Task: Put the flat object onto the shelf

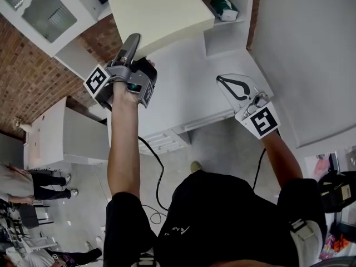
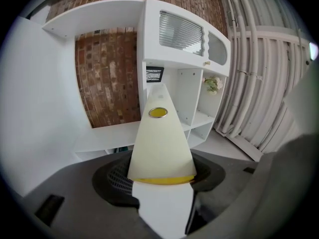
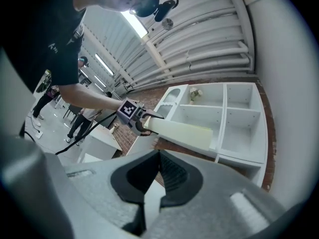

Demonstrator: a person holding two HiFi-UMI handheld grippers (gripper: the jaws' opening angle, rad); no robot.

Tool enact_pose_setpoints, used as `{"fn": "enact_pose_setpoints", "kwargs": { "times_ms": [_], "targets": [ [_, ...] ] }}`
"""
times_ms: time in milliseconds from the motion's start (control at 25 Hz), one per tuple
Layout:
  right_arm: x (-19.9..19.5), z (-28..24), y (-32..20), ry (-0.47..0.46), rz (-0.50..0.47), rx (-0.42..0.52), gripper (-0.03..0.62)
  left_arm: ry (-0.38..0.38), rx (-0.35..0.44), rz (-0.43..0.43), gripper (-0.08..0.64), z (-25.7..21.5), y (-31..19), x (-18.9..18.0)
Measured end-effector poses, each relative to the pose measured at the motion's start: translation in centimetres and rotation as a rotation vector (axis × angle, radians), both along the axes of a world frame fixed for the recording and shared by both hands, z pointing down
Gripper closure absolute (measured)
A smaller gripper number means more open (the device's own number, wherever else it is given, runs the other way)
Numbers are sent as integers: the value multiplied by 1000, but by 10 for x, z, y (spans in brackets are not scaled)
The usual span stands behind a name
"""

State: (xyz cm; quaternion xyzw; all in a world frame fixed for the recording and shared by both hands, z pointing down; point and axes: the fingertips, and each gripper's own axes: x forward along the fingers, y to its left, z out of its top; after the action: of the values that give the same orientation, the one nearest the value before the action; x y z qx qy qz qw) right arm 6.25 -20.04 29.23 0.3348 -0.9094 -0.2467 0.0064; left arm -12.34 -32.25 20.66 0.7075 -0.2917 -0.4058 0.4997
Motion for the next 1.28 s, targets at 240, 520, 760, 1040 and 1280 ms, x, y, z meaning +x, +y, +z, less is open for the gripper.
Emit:
{"fn": "enact_pose_setpoints", "kwargs": {
  "times_ms": [240, 520, 760, 1040, 1280],
  "targets": [
    [-50, -45, -38, 152, 103, 261, 589, -7, -18, 6, 285, -12, -37, -28],
    [-94, -93, -94, 388, 260, 532, 494, 6, -25, 19, 284, -30, -76, -49],
    [-114, -115, -131, 501, 317, 614, 450, 6, -48, 28, 284, -34, -99, -52],
    [-126, -103, -168, 668, 361, 665, 295, 21, -46, 24, 282, -33, -109, -54],
    [-133, -90, -205, 769, 431, 746, 222, 25, -37, 4, 280, -29, -117, -57]
  ]
}}
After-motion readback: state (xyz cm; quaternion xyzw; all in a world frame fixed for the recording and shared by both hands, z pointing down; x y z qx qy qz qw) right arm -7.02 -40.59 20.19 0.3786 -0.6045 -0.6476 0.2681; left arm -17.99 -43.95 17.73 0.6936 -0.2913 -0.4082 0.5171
